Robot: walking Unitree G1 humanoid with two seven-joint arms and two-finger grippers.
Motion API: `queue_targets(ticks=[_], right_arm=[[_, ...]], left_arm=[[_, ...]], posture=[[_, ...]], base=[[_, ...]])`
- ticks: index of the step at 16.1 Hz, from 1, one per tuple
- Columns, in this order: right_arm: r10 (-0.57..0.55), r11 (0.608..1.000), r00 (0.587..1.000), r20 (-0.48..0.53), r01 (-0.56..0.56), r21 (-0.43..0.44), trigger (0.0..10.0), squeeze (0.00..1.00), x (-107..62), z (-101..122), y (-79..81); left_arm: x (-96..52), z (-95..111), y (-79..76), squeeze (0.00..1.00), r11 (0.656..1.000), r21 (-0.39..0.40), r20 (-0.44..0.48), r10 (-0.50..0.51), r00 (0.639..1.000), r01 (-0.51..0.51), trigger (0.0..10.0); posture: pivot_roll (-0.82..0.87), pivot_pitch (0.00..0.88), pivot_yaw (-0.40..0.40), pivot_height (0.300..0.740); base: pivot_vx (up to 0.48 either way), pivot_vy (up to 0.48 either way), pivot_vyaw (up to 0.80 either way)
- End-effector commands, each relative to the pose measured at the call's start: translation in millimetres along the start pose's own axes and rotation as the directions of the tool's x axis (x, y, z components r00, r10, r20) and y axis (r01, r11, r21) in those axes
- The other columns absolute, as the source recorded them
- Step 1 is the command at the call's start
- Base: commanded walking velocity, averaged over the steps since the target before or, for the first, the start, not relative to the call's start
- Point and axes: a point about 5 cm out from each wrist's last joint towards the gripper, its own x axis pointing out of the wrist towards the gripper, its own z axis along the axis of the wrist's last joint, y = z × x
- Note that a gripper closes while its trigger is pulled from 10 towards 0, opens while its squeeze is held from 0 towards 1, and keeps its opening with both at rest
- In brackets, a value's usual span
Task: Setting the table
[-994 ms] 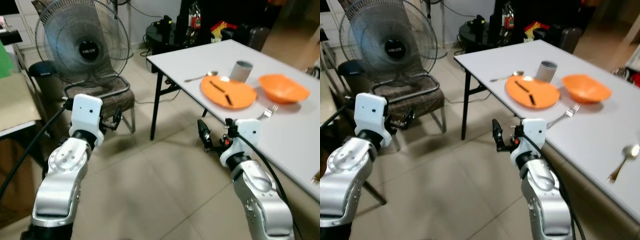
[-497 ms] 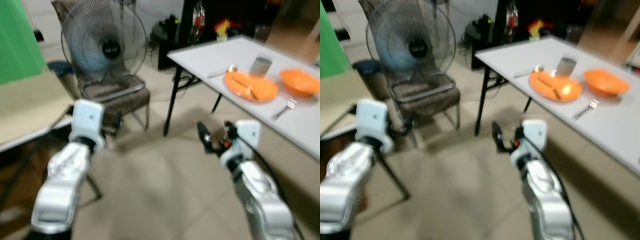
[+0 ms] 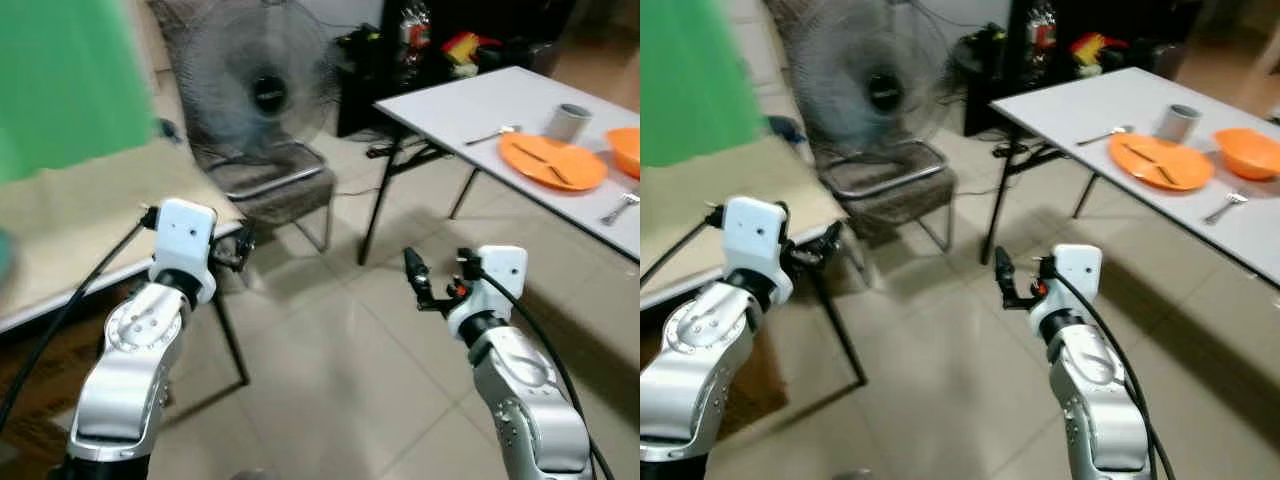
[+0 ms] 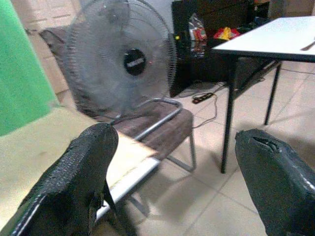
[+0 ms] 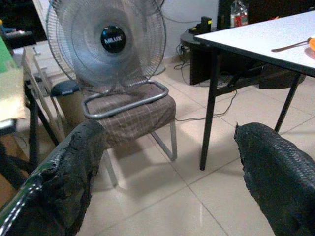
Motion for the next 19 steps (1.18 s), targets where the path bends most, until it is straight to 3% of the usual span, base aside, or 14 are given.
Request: queue_targets(ticks=[1, 19], right_arm=[[0.013, 1.0, 1.0, 0.011, -0.013, 0.003, 10.0, 0.0, 3.0, 3.3, 3.5], [0.036, 0.999, 0.999, 0.008, -0.037, 0.006, 10.0, 0.0, 4.6, 2.7, 4.3]], left_arm=[[-0.3, 3.3, 4.6, 0.0, 1.0, 0.017, 0.009, 0.013, 1.0, -0.013, 10.0], [2.7, 7.4, 8.4, 0.0, 0.999, 0.02, 0.021, 0.025, 0.999, -0.025, 10.0]], posture=[[0.09, 0.0, -0.04, 0.74], [0.09, 0.0, -0.04, 0.74]], base=[[0.0, 0.409, 0.0], [0.0, 0.403, 0.0]])
